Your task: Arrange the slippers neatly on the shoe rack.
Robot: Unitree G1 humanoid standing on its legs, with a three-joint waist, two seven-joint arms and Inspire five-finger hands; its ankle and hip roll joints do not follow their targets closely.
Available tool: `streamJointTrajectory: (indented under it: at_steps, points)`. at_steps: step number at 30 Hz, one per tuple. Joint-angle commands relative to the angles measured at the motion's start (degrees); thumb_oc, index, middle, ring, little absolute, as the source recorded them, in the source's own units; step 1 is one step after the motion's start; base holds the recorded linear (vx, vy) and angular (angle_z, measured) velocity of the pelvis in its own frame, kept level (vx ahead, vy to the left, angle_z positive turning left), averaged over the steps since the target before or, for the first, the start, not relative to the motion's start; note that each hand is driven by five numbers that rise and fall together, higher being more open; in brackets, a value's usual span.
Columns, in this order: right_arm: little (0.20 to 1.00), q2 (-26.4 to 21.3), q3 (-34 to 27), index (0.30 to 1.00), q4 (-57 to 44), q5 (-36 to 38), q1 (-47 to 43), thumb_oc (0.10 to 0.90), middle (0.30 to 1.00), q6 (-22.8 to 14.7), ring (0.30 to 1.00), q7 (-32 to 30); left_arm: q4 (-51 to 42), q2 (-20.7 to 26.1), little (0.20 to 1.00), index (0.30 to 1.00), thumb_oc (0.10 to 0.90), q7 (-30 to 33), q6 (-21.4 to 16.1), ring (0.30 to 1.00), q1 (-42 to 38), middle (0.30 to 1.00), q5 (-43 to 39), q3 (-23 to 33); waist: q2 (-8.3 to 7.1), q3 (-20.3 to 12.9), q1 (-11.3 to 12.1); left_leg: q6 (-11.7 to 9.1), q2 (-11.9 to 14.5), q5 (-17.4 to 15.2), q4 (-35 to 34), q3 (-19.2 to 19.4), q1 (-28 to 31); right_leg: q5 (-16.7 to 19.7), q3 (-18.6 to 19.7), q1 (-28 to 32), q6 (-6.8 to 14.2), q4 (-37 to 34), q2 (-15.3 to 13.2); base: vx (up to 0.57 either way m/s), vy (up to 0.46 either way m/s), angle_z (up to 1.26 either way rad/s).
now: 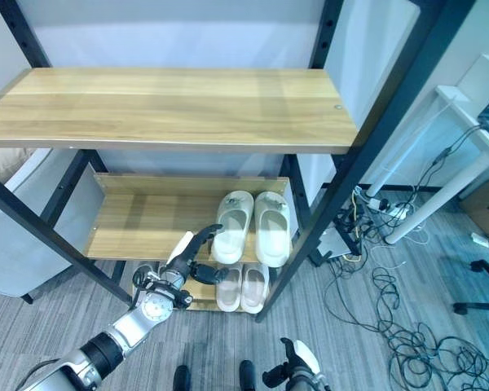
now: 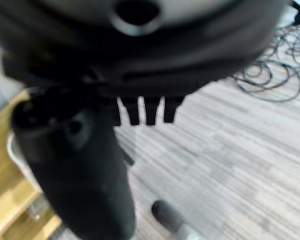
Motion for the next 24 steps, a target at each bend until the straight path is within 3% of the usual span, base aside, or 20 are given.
streamJointTrajectory:
  at_steps: [1, 24]
  points:
    - [0.9, -2.57, -0.46, 0.9, -2.8, -0.73, -3.21, 0.8, 0.9, -1.35, 0.9, -3.17, 2.24, -6.24, 0.9, 0.9, 0.8, -0.82, -3.93, 0.9, -9.52, 0.9, 0.06, -1.39, 1.48, 1.45, -0.15, 0.74, -0.5, -5.68, 0.27, 1.57, -0.18, -9.47, -1.96, 1.78, 0.81, 0.81, 1.62, 0.0, 0.0, 0.0]
    - [0.9, -2.24, 0.05, 0.9, -2.13, -0.28, -3.38, 0.8, 0.9, -1.39, 0.9, -4.45, 3.78, -8.39, 0.9, 0.9, 0.8, -0.31, -4.19, 0.9, -10.58, 0.9, -1.62, -2.84, 1.85, 1.77, -1.01, 0.55, 0.02, -5.48, 0.27, 1.92, -0.12, -9.52, -1.63, 1.73, 0.33, 0.81, 2.17, 0.0, -0.001, 0.0]
